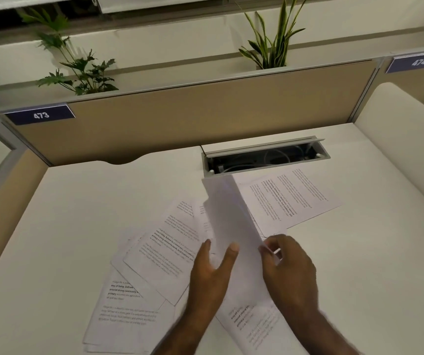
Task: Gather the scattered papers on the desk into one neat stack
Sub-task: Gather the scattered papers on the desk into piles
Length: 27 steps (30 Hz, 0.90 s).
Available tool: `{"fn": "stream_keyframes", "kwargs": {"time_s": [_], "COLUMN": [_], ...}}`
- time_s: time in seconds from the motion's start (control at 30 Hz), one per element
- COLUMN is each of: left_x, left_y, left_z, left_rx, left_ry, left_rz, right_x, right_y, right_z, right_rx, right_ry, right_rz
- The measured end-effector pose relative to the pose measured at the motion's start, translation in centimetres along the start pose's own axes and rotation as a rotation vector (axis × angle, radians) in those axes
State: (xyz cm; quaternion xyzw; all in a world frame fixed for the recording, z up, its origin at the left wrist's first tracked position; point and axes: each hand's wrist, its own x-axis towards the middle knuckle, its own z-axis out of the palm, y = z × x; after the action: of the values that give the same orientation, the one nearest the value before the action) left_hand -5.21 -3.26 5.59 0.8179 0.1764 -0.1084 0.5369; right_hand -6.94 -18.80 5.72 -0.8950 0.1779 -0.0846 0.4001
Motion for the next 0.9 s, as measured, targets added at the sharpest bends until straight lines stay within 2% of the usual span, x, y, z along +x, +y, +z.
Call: {"fn": "stream_keyframes", "kwargs": {"time_s": [0.07, 0.13, 0.23, 0.3, 0.4, 0.47, 0.67, 0.77, 0.9], "left_x": [-1.5, -2.2, -2.3, -1.5, 0.0, 1.2, 3.8, 4.7, 5.8], "left_y": [1.8, 2.9, 3.4, 2.9, 1.1, -0.6, -6.9, -9.1, -11.1], "left_z": [0.0, -0.3, -0.6, -1.0, -2.3, -3.3, -6.3, -7.5, -8.1], "left_rx": [-0.140, -0.312, -0.526, -0.571, -0.562, -0.576, -0.568, -0.553, -0.526], "left_ry": [-0.062, -0.067, 0.013, 0.105, 0.186, 0.203, 0.190, 0.187, 0.186], "left_rz": [0.055, 0.128, 0.163, 0.132, 0.051, -0.021, -0.179, -0.207, -0.251], "right_x": [-0.8, -1.6, -2.8, -3.7, -4.8, -4.8, 0.4, 4.3, 8.4], "right_y": [-1.7, -3.0, -4.1, -4.0, -3.3, -2.7, 1.5, 3.9, 5.6], "right_z": [-0.5, -0.4, 0.5, 1.7, 3.2, 3.6, 4.0, 4.7, 5.4], "right_rx": [-0.021, -0.057, -0.095, -0.120, -0.118, -0.084, -0.052, -0.149, -0.295], "right_ry": [0.144, 0.220, 0.180, 0.109, -0.084, -0.148, -0.040, -0.005, 0.012], "right_rz": [-0.206, -0.391, -0.509, -0.530, -0.504, -0.459, -0.208, -0.034, 0.048]}}
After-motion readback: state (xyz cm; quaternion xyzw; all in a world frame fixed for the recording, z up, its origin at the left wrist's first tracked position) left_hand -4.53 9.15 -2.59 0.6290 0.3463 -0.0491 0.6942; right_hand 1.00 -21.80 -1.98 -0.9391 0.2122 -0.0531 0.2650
